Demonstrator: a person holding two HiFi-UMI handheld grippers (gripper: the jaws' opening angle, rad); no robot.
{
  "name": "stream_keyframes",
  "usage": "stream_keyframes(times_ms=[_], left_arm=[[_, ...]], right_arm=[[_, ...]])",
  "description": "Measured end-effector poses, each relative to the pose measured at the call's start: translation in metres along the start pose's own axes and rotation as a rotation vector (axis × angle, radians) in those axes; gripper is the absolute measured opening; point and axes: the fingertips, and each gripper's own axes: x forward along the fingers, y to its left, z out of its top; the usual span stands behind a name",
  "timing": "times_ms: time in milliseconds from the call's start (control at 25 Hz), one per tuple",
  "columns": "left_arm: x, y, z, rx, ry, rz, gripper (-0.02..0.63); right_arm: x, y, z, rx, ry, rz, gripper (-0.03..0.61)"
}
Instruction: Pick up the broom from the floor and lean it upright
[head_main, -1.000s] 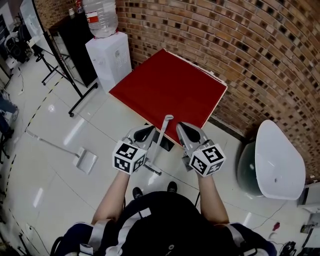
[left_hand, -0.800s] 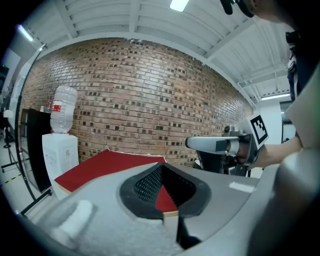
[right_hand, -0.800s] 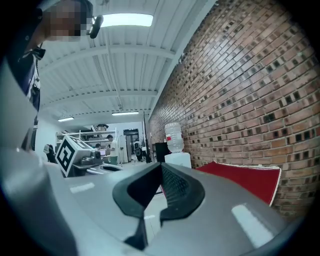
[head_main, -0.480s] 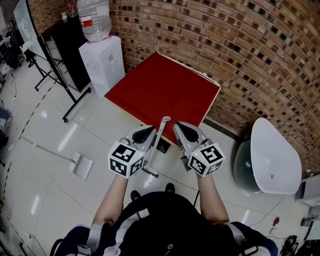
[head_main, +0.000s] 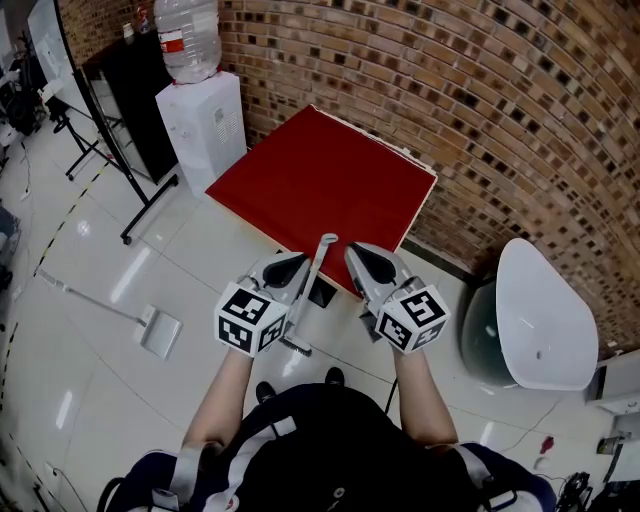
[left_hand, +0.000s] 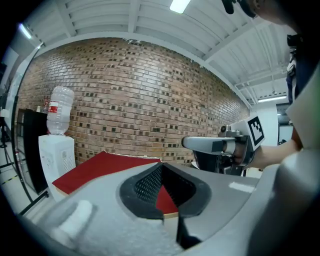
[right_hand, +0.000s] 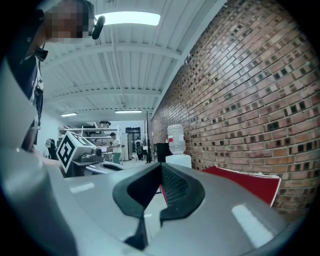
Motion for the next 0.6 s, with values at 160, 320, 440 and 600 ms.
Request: stream_keyframes(times_ms=[160, 320, 440, 600], left_arm=[[0.0, -0.003, 0.0, 0.001, 0.004, -0.005, 0.0], [0.0, -0.003, -0.003, -0.002, 0.011, -0.007, 0.0], [0.0, -0.004, -0.006, 0.002, 0.019, -0.009, 0.0], [0.002, -0.006, -0.01, 0.006, 0.026, -0.014, 0.0]], right_arm=[[-0.002, 0.0, 0.002, 0.001, -0.003, 0.001, 0.005], [-0.002, 0.001, 0.002, 0.002, -0.001, 0.002, 0.005], [-0.002, 0.001, 0.001, 0.002, 0.003, 0.002, 0.005], [-0.003, 0.001, -0.001, -0.001, 0.006, 0.003, 0.005]])
